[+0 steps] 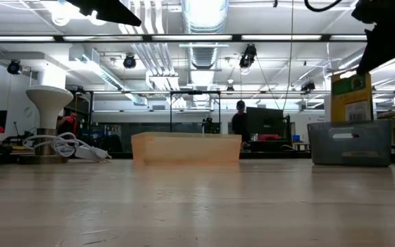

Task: Pick & Place School Supplies
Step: Put the crayon box into the light black bin

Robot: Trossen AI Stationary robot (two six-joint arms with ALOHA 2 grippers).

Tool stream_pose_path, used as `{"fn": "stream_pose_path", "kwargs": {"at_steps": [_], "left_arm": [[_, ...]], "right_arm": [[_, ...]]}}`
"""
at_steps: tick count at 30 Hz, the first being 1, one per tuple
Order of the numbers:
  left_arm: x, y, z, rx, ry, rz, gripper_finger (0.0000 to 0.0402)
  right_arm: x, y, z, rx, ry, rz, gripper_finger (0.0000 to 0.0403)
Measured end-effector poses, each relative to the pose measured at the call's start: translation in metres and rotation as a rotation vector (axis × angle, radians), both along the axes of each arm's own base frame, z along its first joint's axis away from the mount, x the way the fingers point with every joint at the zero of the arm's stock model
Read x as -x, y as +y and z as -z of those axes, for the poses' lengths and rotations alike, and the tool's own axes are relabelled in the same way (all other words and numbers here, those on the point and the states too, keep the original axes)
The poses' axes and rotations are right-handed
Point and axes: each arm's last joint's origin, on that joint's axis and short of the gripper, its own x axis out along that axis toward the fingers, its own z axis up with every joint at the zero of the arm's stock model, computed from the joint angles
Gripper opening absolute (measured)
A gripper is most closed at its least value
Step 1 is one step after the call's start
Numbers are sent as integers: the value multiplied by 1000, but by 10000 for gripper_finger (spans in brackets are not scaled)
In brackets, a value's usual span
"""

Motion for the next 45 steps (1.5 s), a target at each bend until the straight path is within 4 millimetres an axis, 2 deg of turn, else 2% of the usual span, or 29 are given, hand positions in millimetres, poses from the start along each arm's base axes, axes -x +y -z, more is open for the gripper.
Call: {"fn": "stream_pose_path", "kwargs": {"at_steps": [7, 17, 27, 45], "left_arm": [[0, 0, 0, 0, 0, 0, 53], [0, 0, 0, 0, 0, 0, 53], [0, 0, 0, 0, 0, 0, 53], [0, 0, 0, 0, 0, 0, 53]], "right_arm": [[0, 0, 14, 6, 20, 37, 8], [-4, 3, 23, -34, -10, 47, 8], [-2, 2, 54, -35, -3, 98, 8], [-2, 1, 69, -4, -1, 95, 8]]}}
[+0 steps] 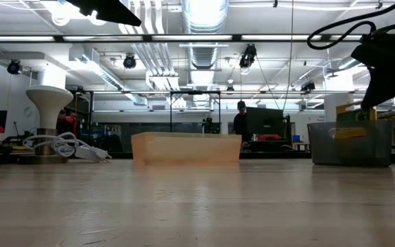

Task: Pick & Place School Supplies
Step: Put the crayon box into the light black bin

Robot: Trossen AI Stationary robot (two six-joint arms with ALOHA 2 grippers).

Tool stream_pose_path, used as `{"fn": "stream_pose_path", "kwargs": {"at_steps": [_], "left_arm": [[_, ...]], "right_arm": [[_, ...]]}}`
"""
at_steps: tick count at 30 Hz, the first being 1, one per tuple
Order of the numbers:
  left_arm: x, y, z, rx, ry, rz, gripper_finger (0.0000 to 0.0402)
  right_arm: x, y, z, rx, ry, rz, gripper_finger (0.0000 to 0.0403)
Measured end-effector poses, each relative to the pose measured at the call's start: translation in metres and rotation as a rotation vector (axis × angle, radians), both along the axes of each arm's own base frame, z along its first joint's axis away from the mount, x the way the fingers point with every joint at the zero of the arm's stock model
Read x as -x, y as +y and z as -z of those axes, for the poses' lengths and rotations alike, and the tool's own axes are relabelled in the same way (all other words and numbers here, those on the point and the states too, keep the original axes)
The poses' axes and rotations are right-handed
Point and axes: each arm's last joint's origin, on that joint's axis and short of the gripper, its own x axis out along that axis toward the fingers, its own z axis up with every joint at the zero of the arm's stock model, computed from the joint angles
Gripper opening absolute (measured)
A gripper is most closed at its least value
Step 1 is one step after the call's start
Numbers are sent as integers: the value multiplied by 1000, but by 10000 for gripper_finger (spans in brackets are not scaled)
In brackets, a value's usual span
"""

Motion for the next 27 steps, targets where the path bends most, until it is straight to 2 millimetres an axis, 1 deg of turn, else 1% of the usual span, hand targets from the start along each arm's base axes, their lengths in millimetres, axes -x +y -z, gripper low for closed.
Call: {"fn": "stream_pose_path", "kwargs": {"at_steps": [12, 20, 27], "left_arm": [[0, 0, 0, 0, 0, 0, 53], [0, 0, 0, 0, 0, 0, 53], [0, 0, 0, 0, 1, 0, 53]], "right_arm": [[0, 0, 0, 1, 1, -3, 12], [0, 0, 0, 2, -8, 2, 56], [0, -1, -2, 15, -36, 18, 74]]}}
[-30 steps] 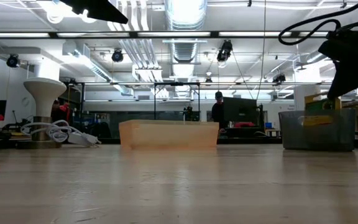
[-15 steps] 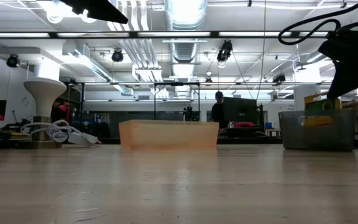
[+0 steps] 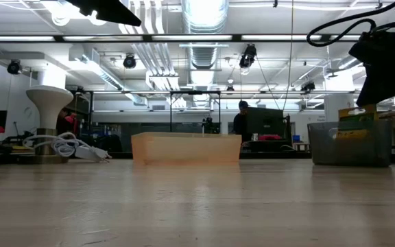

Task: Pick & Place School Supplies
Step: Put the crayon box into the light black bin

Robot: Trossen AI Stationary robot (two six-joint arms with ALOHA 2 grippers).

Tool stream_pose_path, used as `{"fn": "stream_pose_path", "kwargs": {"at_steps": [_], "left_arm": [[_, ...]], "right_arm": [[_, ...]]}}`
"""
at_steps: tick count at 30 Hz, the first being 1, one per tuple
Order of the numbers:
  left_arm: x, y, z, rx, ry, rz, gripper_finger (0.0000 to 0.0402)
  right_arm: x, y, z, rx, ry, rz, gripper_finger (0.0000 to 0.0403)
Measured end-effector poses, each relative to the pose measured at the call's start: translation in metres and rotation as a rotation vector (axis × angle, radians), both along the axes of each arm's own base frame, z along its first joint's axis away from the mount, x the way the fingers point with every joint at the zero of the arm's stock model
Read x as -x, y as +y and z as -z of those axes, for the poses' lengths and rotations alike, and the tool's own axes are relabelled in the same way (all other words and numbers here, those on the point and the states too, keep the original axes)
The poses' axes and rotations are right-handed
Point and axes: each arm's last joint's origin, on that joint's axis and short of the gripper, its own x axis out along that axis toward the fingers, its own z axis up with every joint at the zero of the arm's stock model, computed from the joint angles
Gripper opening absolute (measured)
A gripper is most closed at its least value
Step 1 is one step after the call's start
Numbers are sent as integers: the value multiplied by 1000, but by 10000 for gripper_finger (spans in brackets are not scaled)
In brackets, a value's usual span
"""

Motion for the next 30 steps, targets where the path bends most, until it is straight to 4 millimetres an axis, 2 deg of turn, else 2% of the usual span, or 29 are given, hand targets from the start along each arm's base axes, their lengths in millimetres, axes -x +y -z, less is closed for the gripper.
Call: {"fn": "stream_pose_path", "kwargs": {"at_steps": [5, 11, 17, 24, 30], "left_arm": [[0, 0, 0, 0, 0, 0, 53], [0, 0, 0, 0, 0, 0, 53], [0, 0, 0, 0, 0, 0, 53], [0, 0, 0, 0, 0, 0, 53], [0, 0, 0, 0, 0, 0, 53]], "right_arm": [[-3, 0, -14, 45, -37, -11, 81], [-9, 2, -43, 100, -92, -57, 78], [-20, 7, -68, 64, -210, -104, 69], [-47, 22, -89, 151, -333, -339, 81], [-77, 37, -86, 289, -356, -482, 96]]}}
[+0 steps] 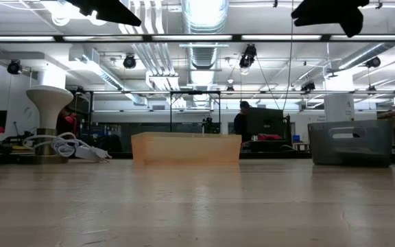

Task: Pick & Place School Supplies
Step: Put the crayon box into the light black bin

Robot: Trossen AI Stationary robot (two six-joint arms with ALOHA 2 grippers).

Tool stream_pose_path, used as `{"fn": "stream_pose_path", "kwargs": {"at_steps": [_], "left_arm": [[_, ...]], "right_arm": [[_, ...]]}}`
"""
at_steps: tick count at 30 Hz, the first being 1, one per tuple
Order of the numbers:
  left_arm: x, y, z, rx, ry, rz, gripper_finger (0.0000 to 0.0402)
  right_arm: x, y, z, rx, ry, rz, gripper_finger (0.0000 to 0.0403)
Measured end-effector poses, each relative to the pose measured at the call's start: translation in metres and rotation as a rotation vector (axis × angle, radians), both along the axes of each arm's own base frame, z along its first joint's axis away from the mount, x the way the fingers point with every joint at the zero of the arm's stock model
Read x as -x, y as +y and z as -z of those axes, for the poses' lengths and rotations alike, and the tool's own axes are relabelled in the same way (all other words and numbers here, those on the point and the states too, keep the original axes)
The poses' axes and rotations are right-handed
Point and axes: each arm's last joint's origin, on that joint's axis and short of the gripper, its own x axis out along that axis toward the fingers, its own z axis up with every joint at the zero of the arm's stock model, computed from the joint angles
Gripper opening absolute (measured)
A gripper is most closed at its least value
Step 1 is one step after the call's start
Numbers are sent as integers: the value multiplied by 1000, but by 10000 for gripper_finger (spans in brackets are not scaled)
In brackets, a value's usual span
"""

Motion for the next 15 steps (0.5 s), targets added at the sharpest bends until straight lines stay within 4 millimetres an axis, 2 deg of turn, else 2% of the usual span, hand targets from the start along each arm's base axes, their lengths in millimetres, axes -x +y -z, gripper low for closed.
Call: {"fn": "stream_pose_path", "kwargs": {"at_steps": [8, 15], "left_arm": [[0, 0, 0, 0, 0, 0, 53], [0, 0, 0, 0, 0, 0, 53]], "right_arm": [[-30, 17, 21, 64, 71, -44, 112], [-59, 34, 30, 271, 98, -189, 133]]}}
